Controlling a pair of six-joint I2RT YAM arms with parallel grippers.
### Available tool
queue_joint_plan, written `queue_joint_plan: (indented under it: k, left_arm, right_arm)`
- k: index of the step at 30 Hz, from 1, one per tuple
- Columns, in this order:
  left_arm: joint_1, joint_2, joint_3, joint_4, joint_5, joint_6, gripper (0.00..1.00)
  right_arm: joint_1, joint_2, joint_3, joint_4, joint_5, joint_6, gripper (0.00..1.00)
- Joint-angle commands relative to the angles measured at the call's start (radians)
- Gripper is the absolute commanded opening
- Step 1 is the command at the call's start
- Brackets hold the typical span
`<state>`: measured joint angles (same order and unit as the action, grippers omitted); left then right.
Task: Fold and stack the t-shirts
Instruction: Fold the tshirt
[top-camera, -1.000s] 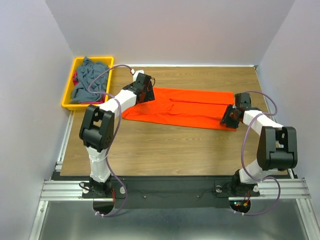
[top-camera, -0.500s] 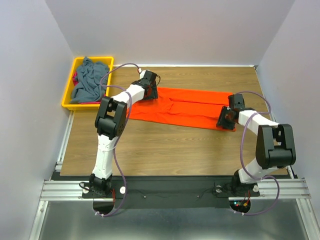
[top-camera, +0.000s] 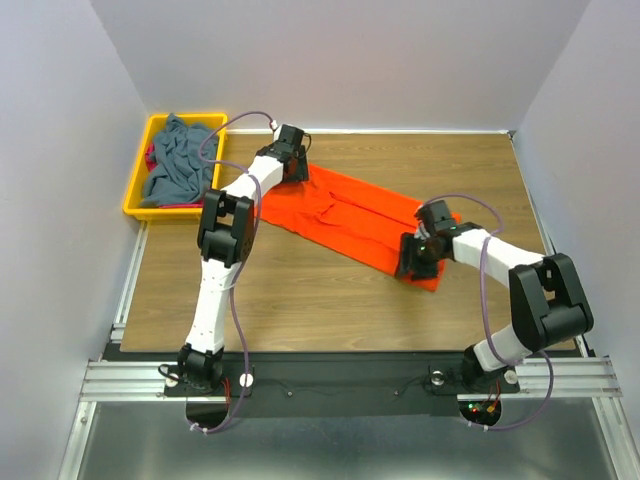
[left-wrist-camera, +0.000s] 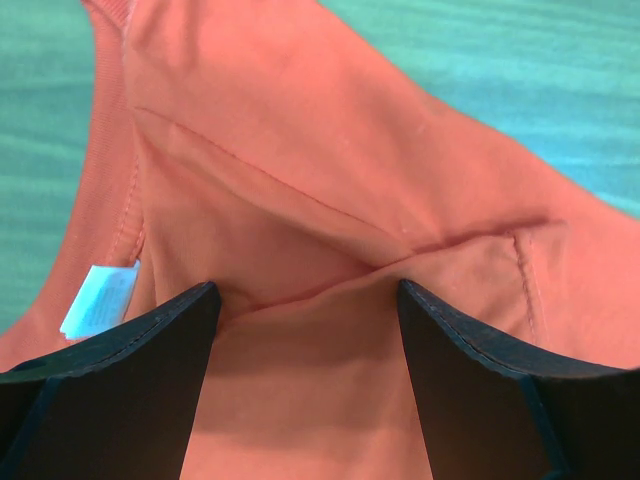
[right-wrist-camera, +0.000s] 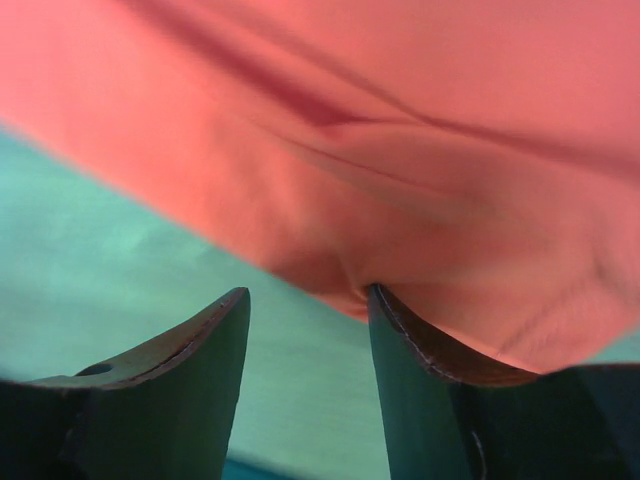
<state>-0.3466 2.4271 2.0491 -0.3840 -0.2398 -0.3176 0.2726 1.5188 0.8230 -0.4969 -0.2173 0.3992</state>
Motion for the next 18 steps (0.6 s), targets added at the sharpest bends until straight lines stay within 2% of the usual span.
queue_joint_plan:
  k: [1,6,12,18]
  left_arm:
    - [0.015,0.059,0.095,-0.061,0.045,0.060,0.84]
    - [0.018,0.084,0.146,-0.029,0.080,0.123,0.84]
    - [0.020,0.086,0.149,0.060,0.165,0.199,0.85]
    - [0.021,0.107,0.200,0.141,0.174,0.279,0.87]
  right_arm:
    - [0.173,0.070,-0.042,-0.176,-0.168,0.044,0.58]
    - [0.379,0.132,0.051,-0.178,-0.235,0.095,0.61]
    - [0.554,0.282,0.226,-0.178,-0.266,0.078,0.61]
    - [0.637,0.411,0.395,-0.233,-0.263,0.018,0.62]
